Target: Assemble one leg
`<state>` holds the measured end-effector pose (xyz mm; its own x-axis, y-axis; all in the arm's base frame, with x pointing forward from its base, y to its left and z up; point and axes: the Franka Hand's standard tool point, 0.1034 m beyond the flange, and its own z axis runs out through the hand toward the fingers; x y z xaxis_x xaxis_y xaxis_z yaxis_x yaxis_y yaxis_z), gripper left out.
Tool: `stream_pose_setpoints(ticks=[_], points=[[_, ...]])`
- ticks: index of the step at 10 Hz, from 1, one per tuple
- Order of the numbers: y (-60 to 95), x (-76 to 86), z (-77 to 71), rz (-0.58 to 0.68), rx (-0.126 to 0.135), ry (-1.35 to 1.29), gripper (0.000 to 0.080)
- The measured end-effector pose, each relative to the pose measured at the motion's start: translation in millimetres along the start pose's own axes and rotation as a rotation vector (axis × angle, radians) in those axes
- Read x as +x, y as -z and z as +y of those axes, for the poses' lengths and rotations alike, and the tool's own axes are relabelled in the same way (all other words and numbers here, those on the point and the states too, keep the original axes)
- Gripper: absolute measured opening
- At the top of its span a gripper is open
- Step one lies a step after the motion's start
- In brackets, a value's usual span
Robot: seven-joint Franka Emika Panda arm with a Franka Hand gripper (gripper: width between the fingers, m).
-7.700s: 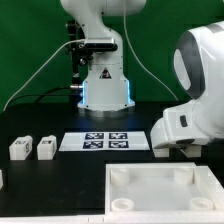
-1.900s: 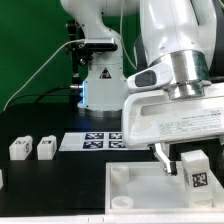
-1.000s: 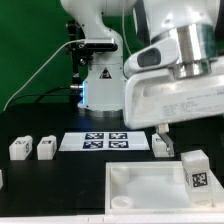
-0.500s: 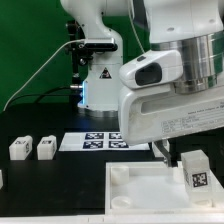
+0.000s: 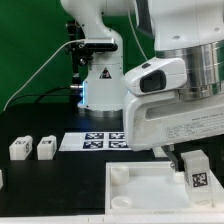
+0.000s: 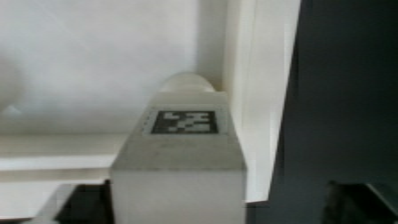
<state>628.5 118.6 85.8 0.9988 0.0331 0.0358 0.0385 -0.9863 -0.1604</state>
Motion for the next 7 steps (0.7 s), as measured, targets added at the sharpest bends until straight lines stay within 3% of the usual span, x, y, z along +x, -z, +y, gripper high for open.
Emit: stream_pose_setpoints(ticks=[1, 2, 7], points=[[-0.1, 0.0, 0.2, 0.000, 0.000, -0.020, 0.0377], [0.2, 0.3, 1.9, 0.001, -0.001, -0.039, 0.0300], [-0.3, 8.4, 9.0, 0.047, 0.010, -0.652, 0.0300]])
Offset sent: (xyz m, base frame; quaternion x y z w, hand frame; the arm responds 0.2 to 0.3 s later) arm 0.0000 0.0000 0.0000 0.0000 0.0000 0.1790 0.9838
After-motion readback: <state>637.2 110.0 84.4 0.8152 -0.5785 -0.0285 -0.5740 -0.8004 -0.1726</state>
